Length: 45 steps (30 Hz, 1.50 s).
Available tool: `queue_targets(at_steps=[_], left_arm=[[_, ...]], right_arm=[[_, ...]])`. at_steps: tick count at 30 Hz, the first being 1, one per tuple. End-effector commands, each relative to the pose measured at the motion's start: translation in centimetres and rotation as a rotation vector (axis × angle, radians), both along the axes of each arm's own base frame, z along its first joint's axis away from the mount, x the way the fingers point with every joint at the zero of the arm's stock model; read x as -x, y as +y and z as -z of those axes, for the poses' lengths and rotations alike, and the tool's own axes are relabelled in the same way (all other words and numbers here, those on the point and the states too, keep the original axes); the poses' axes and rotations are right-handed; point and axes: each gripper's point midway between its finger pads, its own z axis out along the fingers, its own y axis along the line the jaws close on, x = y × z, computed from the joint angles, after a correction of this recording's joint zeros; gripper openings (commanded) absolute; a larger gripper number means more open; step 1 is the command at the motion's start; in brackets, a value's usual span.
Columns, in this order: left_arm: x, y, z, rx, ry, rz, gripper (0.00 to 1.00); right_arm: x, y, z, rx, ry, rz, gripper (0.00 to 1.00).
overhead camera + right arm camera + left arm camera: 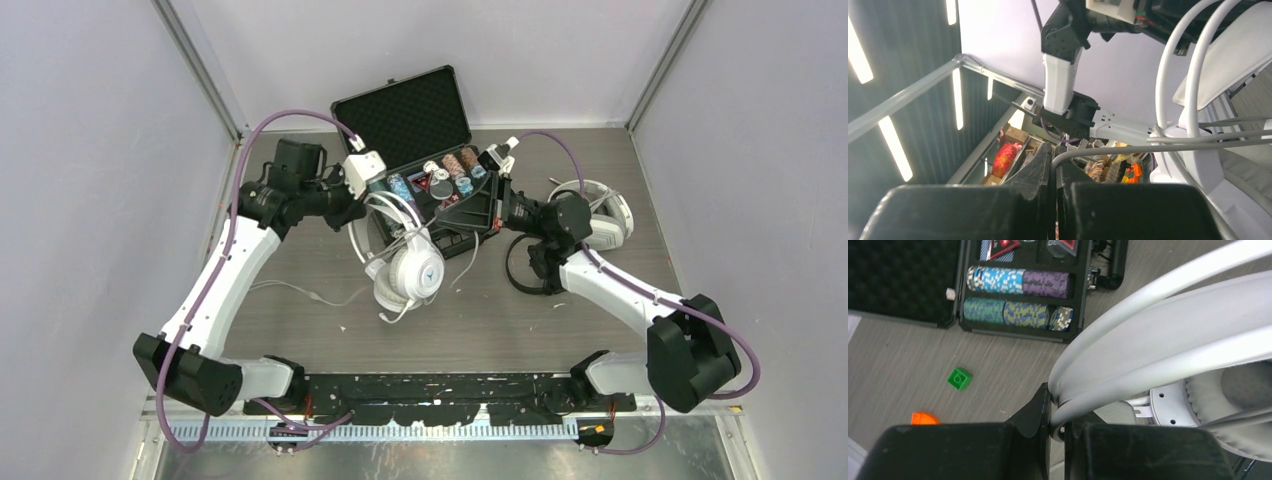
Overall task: Wrap the headphones
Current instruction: Wrap the headphones cable around the headphones.
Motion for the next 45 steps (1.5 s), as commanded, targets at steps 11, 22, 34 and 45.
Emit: queue_targets(at_steps=[11, 22, 34, 45], left_arm=[[0.0, 4.4, 0.9, -0.033, 0.013, -0.483, 0.00], [-1.7, 4.5, -1.1, 0.097, 0.083, -0.850, 0.00], [-3.1, 1.6, 0.6, 0.213, 0.190, -0.974, 0.00], [-4.0, -0.3, -1.3, 0.463, 0.247, -1.065, 0.00]], right_arm=[[-5.0, 1.2, -3.6, -0.046, -0.070, 0.146, 0.04], [-5.1, 4.3, -0.1, 0.134, -0.100, 0.172, 0.14], [-4.5, 7.3, 5.3, 0.361, -0.216, 0.198, 0.15], [-3.7, 7.1, 9.2, 0.564, -0.499, 0.342, 0.16]])
